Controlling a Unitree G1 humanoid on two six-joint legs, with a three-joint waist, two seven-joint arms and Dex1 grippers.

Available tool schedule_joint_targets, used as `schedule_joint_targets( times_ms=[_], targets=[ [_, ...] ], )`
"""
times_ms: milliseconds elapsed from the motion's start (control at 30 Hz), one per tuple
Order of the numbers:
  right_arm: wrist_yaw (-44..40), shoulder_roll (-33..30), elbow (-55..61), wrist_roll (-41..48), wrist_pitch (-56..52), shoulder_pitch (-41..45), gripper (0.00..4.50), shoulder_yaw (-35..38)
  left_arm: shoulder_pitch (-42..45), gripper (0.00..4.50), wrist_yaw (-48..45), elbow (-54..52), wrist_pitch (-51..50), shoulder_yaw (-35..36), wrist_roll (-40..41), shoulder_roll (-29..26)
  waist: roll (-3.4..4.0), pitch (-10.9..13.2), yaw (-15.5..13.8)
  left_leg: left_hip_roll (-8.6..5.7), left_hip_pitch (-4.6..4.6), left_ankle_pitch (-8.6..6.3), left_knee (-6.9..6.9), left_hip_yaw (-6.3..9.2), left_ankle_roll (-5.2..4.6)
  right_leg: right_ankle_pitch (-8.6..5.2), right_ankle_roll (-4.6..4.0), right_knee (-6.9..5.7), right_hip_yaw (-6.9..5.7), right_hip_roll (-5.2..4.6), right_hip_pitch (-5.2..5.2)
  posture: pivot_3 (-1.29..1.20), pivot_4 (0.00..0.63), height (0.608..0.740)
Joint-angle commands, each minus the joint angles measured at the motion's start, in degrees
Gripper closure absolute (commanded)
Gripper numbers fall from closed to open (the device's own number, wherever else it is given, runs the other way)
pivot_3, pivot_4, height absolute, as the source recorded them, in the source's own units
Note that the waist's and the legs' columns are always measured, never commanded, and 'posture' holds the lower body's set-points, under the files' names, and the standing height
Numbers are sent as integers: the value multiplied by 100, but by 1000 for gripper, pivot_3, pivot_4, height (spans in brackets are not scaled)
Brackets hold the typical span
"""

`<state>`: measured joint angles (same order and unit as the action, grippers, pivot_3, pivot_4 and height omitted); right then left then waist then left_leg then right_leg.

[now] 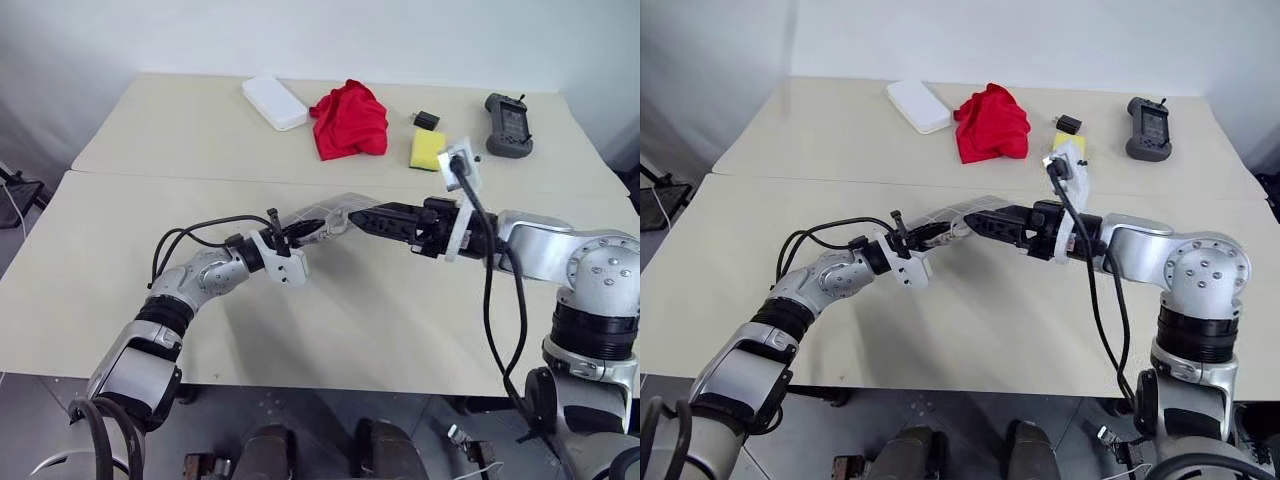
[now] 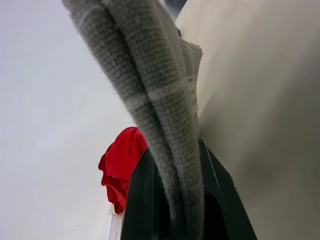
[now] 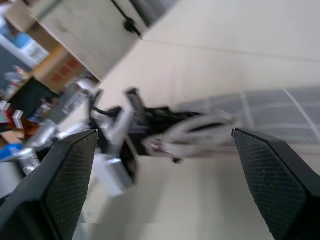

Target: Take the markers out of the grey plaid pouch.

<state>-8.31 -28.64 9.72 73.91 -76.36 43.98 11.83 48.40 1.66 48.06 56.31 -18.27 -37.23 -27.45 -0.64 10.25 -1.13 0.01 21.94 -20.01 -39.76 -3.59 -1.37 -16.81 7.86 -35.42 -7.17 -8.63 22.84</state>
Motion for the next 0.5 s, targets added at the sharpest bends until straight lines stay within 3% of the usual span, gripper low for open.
schedule_joint_targets(
  times_ms=[33, 467, 500],
  targets=[
    [57, 181, -177, -282, -58, 231, 28, -346, 56, 4500, 125, -179, -20, -13, 53, 53, 0, 0, 10, 1, 0, 0, 0, 0, 0, 0, 0, 0, -2, 1, 0, 0, 150, 740],
    [-77, 664, -417, -816, -176, 398, 28, -561, -32, 4500, 127, -253, -83, -56, 108, 70, 0, 0, -4, -2, 29, 0, -17, 5, 0, 1, 2, -4, -9, 0, 21, 0, 150, 740],
    [-96, 708, -400, -869, -127, 394, 202, -574, -49, 4500, 127, -268, -89, -57, 108, 75, 0, 0, -4, -2, 29, 0, -17, 5, 0, 1, 2, -4, -9, 0, 21, 0, 150, 740]
  ],
)
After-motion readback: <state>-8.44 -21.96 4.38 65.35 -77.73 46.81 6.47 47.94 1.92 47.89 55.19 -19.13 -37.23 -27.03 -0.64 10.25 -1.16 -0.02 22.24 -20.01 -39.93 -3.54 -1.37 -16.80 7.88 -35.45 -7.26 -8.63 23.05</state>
